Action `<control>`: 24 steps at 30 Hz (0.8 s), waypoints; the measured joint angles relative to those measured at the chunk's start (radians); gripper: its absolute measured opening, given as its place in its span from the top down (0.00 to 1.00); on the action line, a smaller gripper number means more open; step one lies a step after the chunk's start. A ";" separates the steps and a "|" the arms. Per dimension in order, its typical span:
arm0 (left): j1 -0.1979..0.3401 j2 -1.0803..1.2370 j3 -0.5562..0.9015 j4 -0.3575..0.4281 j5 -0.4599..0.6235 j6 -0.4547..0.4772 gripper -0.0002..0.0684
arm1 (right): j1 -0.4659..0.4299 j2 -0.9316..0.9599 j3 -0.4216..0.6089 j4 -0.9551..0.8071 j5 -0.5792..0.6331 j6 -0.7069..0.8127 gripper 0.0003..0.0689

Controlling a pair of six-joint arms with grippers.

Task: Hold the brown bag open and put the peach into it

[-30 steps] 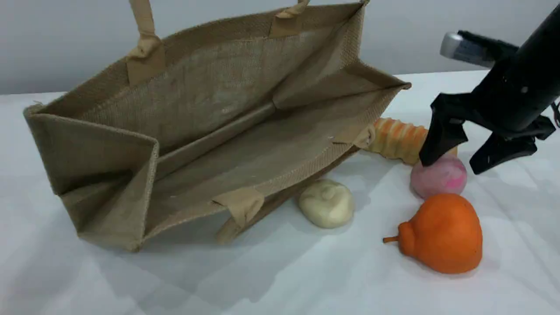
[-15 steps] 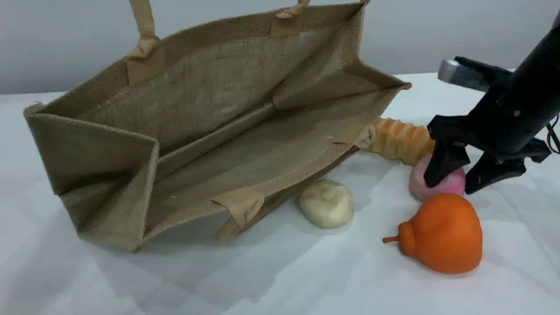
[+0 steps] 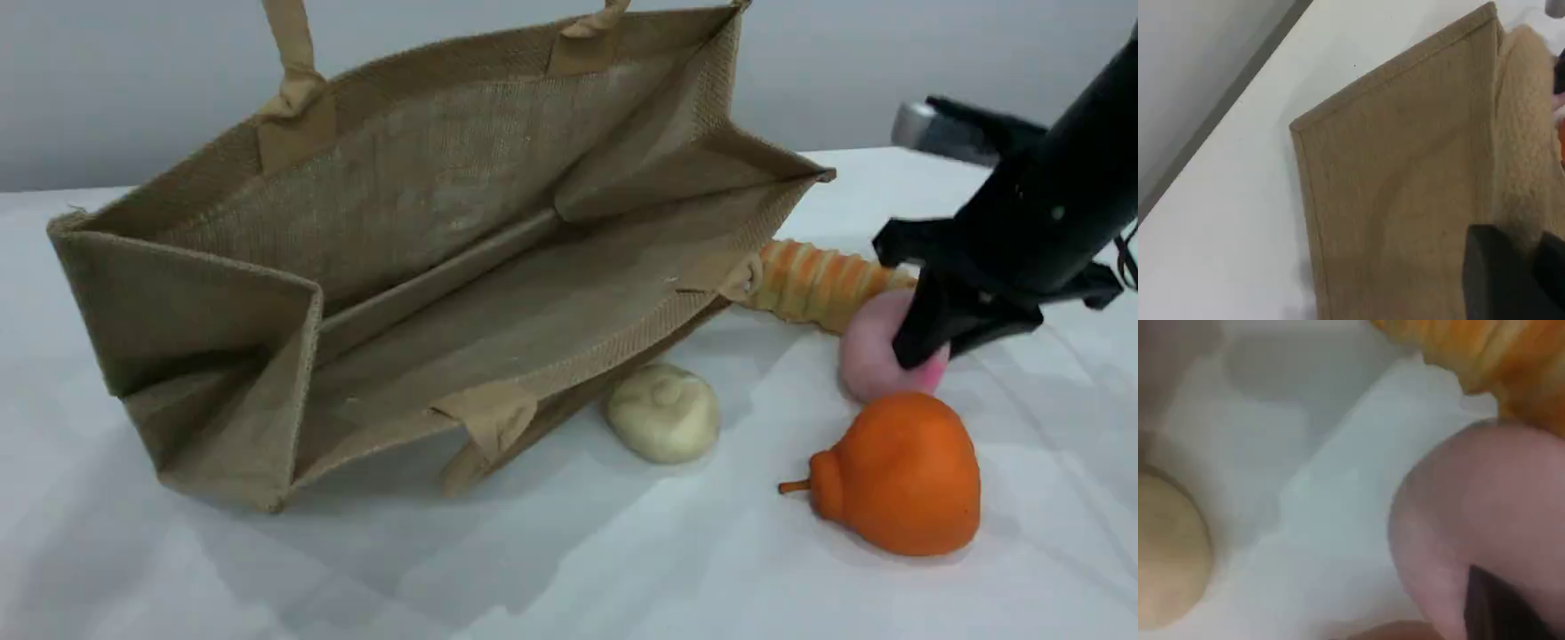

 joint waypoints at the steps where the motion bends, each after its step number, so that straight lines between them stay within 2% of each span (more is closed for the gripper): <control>1: 0.000 0.000 0.000 0.000 0.000 -0.001 0.86 | 0.000 -0.013 0.000 -0.004 0.001 0.004 0.97; 8: 0.000 0.000 0.000 0.001 0.000 -0.024 0.86 | 0.000 -0.139 0.013 -0.051 0.103 0.069 0.97; 17: 0.000 0.000 0.000 0.002 0.000 -0.028 0.86 | 0.004 -0.324 0.150 -0.071 0.120 0.104 0.97; 24: 0.000 0.000 0.000 0.002 0.000 -0.031 0.86 | 0.121 -0.491 0.281 0.023 0.117 0.070 0.97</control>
